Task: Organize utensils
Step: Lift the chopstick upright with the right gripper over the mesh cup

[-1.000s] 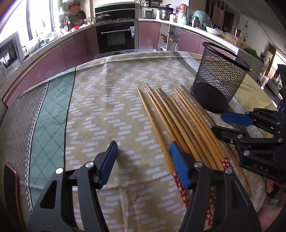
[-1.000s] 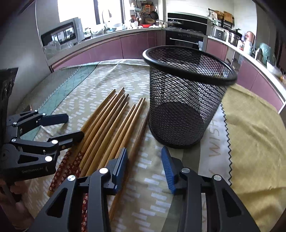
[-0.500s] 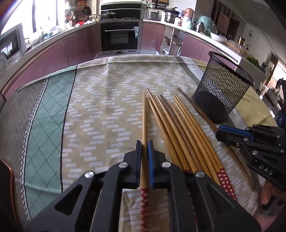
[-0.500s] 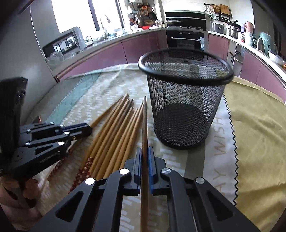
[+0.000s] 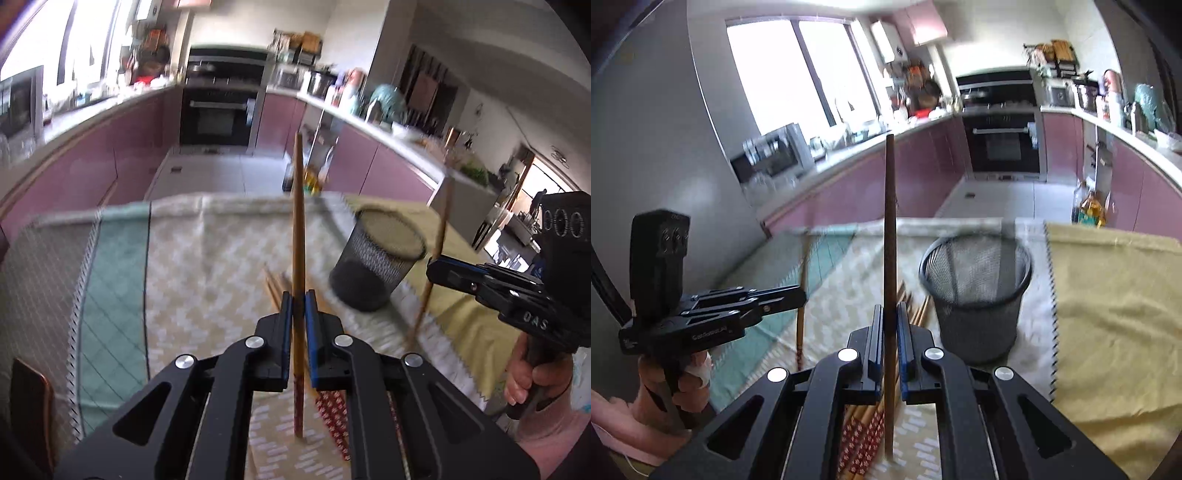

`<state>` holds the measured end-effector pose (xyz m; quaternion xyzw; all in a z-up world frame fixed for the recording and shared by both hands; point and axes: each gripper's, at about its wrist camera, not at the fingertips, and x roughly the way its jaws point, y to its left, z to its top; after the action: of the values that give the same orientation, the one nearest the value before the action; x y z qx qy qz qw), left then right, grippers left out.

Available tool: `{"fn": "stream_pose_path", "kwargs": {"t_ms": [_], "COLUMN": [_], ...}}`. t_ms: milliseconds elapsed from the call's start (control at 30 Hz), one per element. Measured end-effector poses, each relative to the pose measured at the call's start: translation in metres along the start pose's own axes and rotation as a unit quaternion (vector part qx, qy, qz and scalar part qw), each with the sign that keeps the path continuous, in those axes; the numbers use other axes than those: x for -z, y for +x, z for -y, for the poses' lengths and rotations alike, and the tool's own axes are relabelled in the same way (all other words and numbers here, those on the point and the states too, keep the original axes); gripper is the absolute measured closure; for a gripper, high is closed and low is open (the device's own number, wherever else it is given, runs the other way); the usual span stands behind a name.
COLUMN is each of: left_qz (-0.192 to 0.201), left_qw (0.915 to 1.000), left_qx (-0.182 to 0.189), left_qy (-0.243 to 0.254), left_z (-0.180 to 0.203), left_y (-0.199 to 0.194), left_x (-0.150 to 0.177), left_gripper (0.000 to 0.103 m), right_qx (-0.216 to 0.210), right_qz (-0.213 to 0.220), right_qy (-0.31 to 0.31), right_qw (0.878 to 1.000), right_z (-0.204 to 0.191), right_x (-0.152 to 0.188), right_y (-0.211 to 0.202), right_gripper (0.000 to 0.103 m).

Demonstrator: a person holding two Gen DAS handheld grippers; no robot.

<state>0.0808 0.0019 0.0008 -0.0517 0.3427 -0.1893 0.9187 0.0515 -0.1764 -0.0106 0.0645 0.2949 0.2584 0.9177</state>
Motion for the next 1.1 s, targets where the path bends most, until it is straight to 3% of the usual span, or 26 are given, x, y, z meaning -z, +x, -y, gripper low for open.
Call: {"fn": "stream_pose_path", "kwargs": {"t_ms": [233, 600, 767, 1100], "left_qz": [0.071, 0.139, 0.101, -0.015], "left_qw": [0.997, 0.9875, 0.9911, 0.995], "left_qx": [0.032, 0.063, 0.071, 0.071], "left_qy": [0.001, 0.038, 0.052, 0.069], "left_z": [0.009, 0.057, 0.074, 0.078], "left_y": [-0.036, -0.041, -0.007, 0.077], "left_x": [-0.039, -0.107, -0.114, -0.09], "left_gripper": [0.095, 0.096, 0.096, 0.095], "right_qx": [-0.006, 0.025, 0.049, 0.049], "right_qz": [0.064, 0.1, 0.064, -0.075], "right_qy": [-0.011, -0.036, -0.048, -0.047], "right_qw": [0.998, 0.994, 0.996, 0.995], "right_z": [0.004, 0.026, 0.033, 0.048], "right_x": [-0.038, -0.09, -0.088, -0.072], "right_y": [-0.027, -0.046, -0.031, 0.034], "right_gripper": [0.097, 0.097, 0.097, 0.097]}}
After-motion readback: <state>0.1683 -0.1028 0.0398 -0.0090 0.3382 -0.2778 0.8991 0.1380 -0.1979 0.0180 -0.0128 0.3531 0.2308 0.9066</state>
